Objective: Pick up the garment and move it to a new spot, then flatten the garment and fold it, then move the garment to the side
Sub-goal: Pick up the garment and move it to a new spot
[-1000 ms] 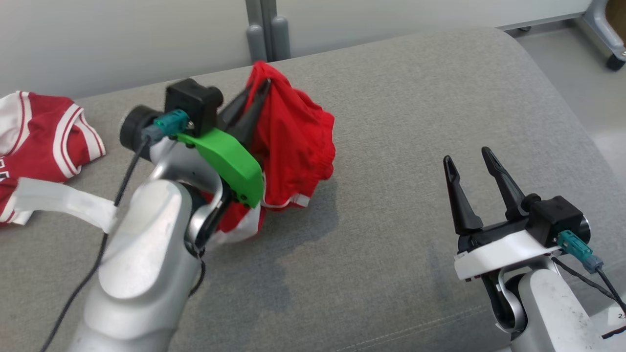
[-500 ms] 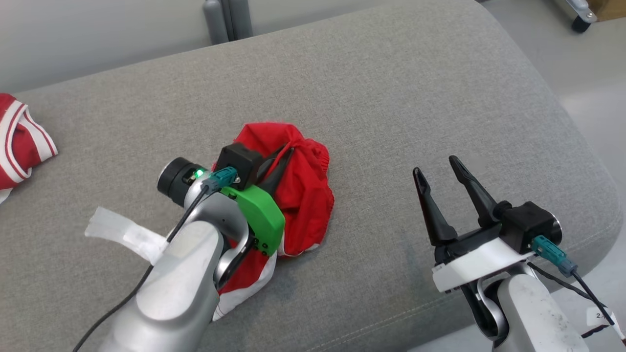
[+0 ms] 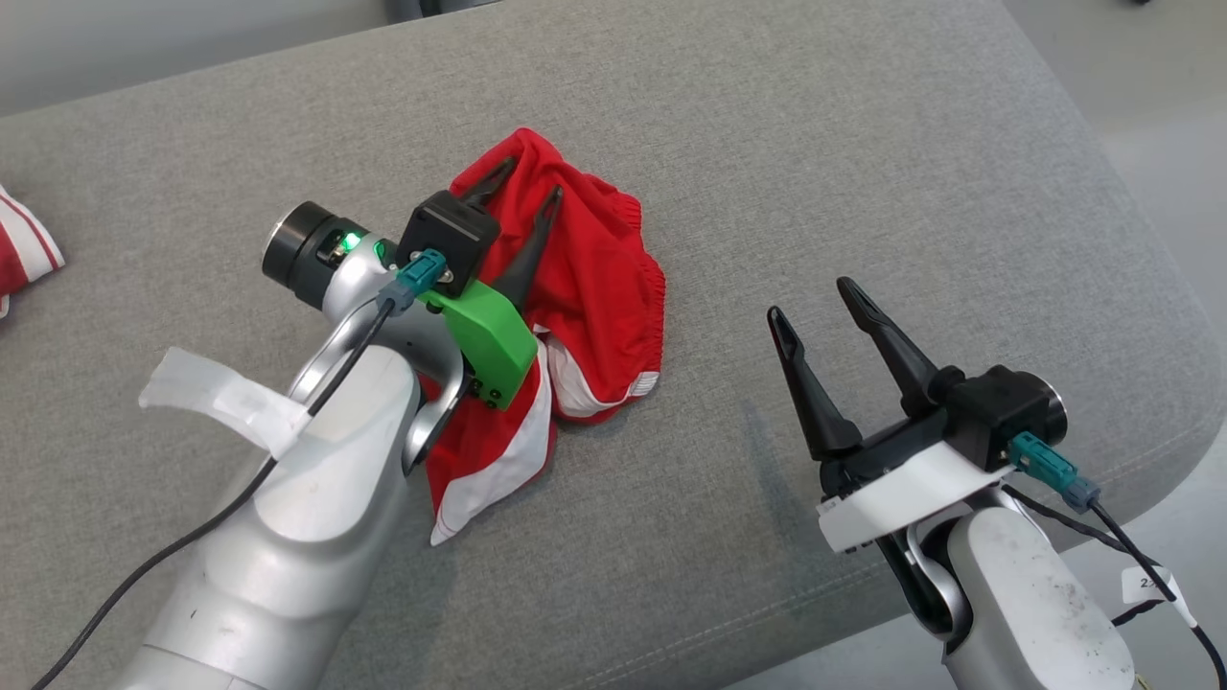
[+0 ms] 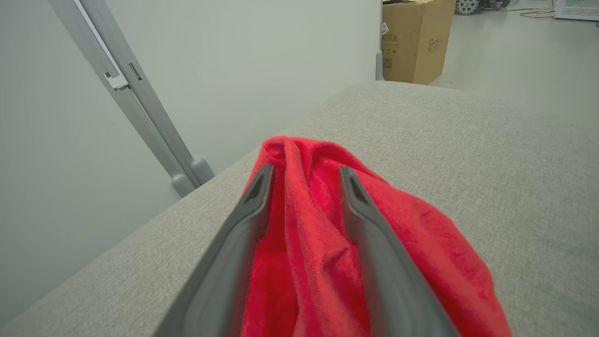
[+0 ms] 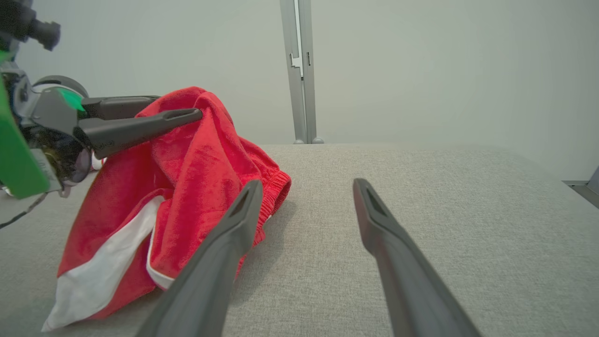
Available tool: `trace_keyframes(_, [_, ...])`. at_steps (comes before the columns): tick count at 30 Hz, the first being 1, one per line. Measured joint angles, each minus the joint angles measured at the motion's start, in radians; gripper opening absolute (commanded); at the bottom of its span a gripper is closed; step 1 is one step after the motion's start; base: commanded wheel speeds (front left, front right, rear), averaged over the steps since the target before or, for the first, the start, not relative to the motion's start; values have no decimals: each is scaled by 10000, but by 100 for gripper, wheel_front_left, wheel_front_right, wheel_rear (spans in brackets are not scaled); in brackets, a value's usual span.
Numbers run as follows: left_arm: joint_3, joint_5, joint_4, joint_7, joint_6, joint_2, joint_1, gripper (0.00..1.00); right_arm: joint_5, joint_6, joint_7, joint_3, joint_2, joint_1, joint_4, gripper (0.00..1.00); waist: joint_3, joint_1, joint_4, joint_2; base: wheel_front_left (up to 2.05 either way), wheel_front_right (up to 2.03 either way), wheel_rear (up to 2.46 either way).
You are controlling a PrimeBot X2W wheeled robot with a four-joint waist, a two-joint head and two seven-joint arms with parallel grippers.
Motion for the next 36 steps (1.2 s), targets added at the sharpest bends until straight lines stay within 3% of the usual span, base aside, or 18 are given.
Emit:
trace_keyframes(11, [50, -863, 144, -1202, 173, -138, 126, 100, -4, 59, 0, 163, -259, -123, 704, 100, 117, 0, 694, 0, 0, 0, 0])
trace_keyframes(19, [-635, -1647, -267, -1390, 73, -144, 1077, 100, -17, 146, 0, 591, -1026, -117, 1906, 100, 6, 0, 1492, 0, 0, 0, 0])
trace_keyframes(27, [-1064, -2600, -890, -1486, 84, -128, 2016, 100, 184, 153, 0, 1016, -1164, -117, 2656, 100, -164, 0, 2430, 0, 0, 0, 0])
trace_keyframes(36, [-882, -2928, -1375, -1492, 552, -117, 2669, 100, 755, 157, 2, 1327, -1175, -193, 3179, 100, -325, 0, 3308, 0, 0, 0, 0])
